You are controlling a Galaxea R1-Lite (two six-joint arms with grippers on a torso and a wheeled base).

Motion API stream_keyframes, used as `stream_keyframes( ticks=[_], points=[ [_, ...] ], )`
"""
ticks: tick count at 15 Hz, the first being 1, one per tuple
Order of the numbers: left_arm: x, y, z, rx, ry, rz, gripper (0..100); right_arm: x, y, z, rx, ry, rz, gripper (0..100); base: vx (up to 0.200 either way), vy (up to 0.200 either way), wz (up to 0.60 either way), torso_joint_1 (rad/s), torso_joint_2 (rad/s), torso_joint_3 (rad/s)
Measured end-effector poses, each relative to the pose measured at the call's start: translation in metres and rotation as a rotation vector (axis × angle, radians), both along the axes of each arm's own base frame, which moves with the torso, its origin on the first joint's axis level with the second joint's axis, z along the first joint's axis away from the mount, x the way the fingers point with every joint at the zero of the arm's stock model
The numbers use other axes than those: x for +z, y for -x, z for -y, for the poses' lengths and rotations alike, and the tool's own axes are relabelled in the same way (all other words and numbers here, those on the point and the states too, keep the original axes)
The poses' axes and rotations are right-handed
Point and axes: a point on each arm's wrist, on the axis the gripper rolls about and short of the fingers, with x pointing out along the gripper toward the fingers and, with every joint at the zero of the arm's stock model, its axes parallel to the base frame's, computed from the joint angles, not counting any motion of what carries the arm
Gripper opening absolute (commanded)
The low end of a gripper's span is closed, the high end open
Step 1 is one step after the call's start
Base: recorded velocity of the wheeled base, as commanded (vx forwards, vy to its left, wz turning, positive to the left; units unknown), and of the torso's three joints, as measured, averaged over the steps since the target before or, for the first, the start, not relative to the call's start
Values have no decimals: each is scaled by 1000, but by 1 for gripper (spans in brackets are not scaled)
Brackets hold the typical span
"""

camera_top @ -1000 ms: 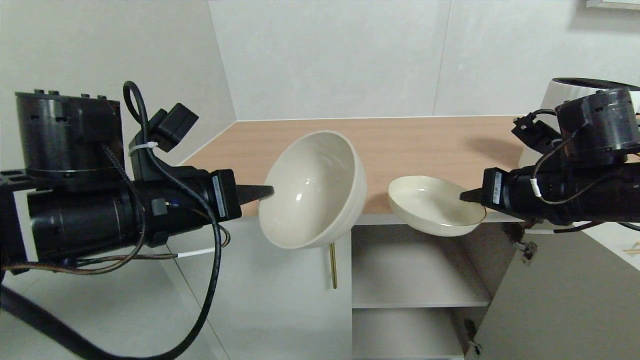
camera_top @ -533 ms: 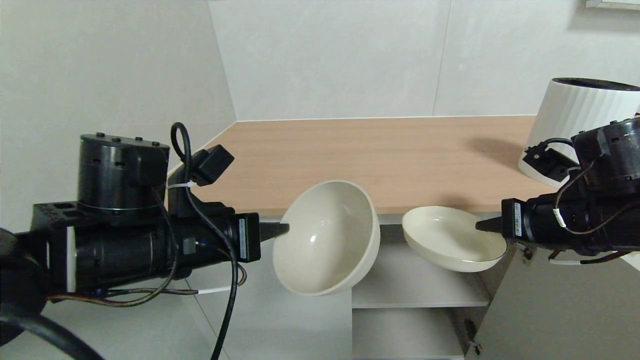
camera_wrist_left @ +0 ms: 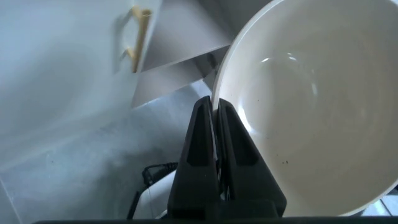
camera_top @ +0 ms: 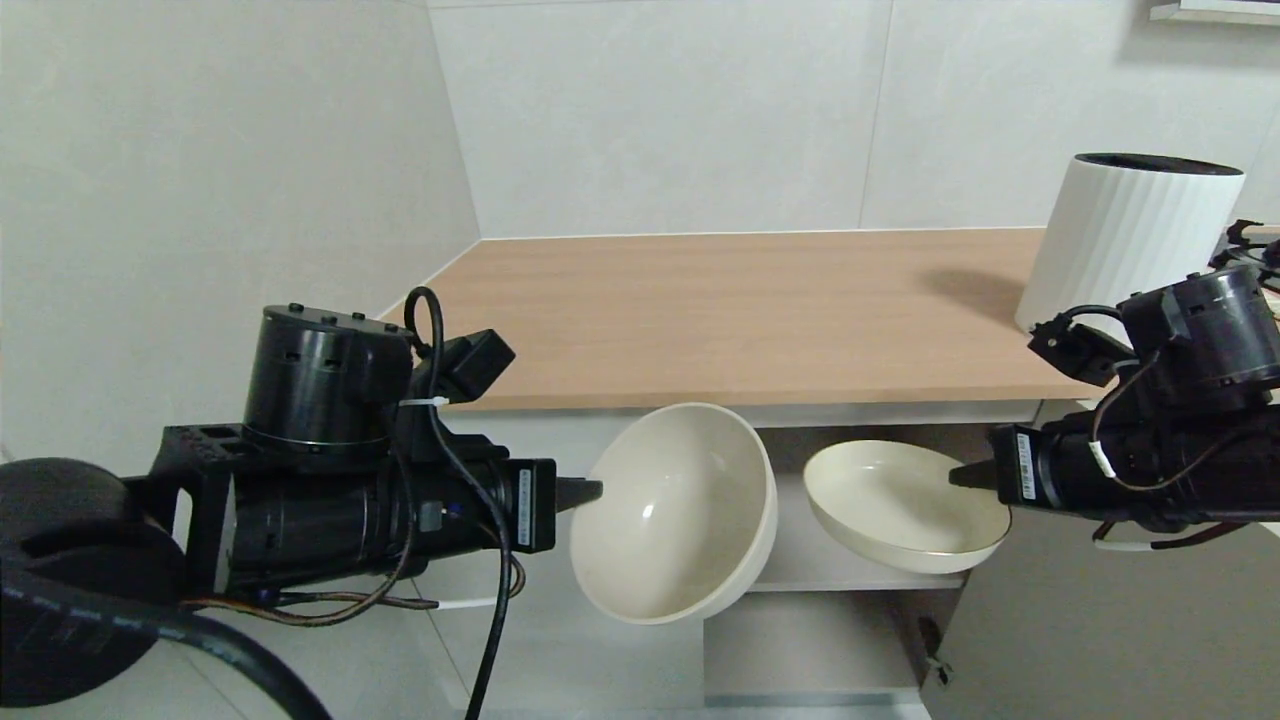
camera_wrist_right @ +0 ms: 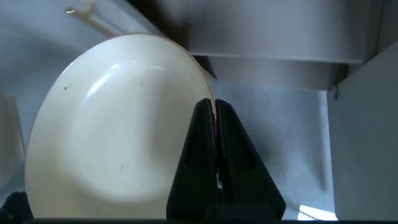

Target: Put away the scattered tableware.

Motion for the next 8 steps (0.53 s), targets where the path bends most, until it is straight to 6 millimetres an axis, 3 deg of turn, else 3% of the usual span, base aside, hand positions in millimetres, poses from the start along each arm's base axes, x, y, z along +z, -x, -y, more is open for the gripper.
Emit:
stream_keyframes(
  ticks=[5,8],
  points=[
    [-3,-1,1,2,-6,-8,0,-10,-9,-3,-3,13,-26,0,0,0,0,-4,15,10],
    [-3,-2,1,3,-6,-7,0,-16,-13,-5,-5,20,-40,0,0,0,0,-105,330,219]
  ],
)
